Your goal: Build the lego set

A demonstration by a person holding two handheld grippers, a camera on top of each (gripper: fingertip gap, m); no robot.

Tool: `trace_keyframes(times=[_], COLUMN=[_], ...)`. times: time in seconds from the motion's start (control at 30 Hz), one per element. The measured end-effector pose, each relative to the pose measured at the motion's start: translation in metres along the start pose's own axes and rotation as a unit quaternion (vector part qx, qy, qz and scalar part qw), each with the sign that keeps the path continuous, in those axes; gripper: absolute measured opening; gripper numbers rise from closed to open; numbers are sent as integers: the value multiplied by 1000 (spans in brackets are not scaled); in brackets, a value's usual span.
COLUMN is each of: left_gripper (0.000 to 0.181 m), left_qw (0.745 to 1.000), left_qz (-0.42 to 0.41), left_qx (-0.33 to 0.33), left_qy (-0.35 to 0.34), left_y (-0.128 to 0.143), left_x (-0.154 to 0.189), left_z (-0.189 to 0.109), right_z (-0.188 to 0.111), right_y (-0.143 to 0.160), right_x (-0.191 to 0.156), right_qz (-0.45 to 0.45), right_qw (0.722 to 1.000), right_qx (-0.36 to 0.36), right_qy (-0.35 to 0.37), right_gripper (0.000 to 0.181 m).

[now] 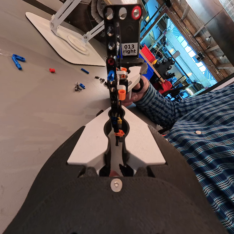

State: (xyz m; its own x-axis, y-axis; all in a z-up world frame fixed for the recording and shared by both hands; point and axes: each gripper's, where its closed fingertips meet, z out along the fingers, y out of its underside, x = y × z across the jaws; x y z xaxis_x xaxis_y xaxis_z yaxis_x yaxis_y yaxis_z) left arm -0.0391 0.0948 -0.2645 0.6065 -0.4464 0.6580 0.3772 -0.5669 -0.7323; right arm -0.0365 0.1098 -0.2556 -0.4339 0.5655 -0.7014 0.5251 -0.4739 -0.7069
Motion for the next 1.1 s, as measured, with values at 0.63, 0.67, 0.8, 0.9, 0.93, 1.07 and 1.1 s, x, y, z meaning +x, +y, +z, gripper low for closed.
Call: trace_keyframes(times=[0.63,0.67,0.8,0.9,0.93,1.07,1.1], left_gripper=[8,11,19,27,28,30,29], left_qw=[1000,1000,1000,1000,1000,999,999], left_qz=[6,6,7,5,7,17,19], left_qx=[-6,-7,-19,-23,-27,-44,-47], left_qy=[-10,-9,-5,1,1,-6,-6], left_y=[-1,0,4,5,6,11,12], left_x=[-3,-3,-3,-2,-2,-3,-3], left_z=[0,0,-1,-4,-5,-9,-10], right_z=[0,0,1,1,1,1,1], right_y=[1,2,2,3,3,4,4], right_x=[3,3,5,5,5,6,6], right_qz=[4,7,9,8,8,8,8], right_qw=[1000,1000,1000,1000,1000,1000,1000], right_qx=[3,3,3,1,0,-1,-2], right_qy=[-2,-3,0,2,3,3,4], right_gripper=[5,5,5,5,5,5,5])
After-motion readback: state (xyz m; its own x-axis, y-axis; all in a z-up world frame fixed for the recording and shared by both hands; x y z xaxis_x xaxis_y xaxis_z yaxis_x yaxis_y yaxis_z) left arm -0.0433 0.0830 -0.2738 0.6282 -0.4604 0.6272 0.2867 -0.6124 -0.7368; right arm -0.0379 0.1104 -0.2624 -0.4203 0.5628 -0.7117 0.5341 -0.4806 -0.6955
